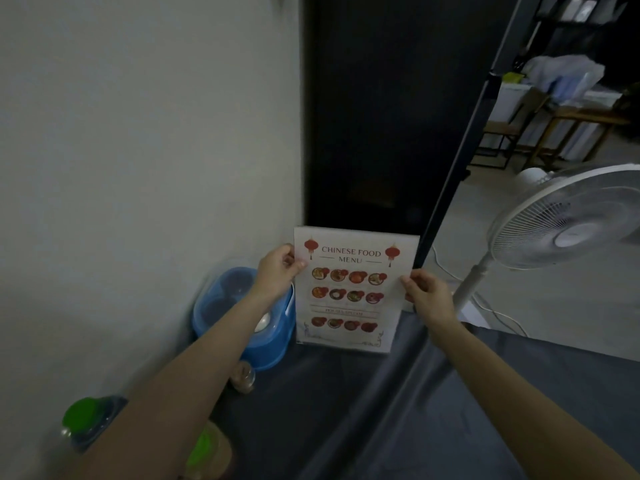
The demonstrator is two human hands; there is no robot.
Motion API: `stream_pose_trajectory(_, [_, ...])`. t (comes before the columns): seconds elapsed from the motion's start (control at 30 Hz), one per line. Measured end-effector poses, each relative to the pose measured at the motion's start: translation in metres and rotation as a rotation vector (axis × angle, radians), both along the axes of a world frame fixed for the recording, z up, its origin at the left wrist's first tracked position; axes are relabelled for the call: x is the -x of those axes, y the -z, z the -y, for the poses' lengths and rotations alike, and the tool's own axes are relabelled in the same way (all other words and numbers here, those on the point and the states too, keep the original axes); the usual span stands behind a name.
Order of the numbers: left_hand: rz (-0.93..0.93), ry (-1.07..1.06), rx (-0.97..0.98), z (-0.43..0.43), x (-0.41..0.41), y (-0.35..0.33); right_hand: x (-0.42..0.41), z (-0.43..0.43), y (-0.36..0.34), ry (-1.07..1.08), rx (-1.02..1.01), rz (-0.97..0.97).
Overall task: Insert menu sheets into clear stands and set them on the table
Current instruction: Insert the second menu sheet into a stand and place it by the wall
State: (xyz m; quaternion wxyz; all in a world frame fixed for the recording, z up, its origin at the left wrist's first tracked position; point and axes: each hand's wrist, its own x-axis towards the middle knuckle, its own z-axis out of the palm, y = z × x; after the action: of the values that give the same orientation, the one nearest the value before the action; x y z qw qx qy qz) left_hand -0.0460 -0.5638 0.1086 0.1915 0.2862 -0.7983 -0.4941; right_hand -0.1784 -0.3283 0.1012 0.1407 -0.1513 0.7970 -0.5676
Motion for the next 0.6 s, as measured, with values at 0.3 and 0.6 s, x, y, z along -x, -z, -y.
stream_pose_trajectory(0.3, [-0.044,-0.002,-0.004,-0.001,0.016,0.007,0.018,0.005,0.011,0.04,-0.034,0.069])
stream_pose_trajectory(0.6, [-0.071,-0.058,-0.067,-0.001,0.023,0.014,0.017,0.002,0.015,-0.012,-0.074,0.014])
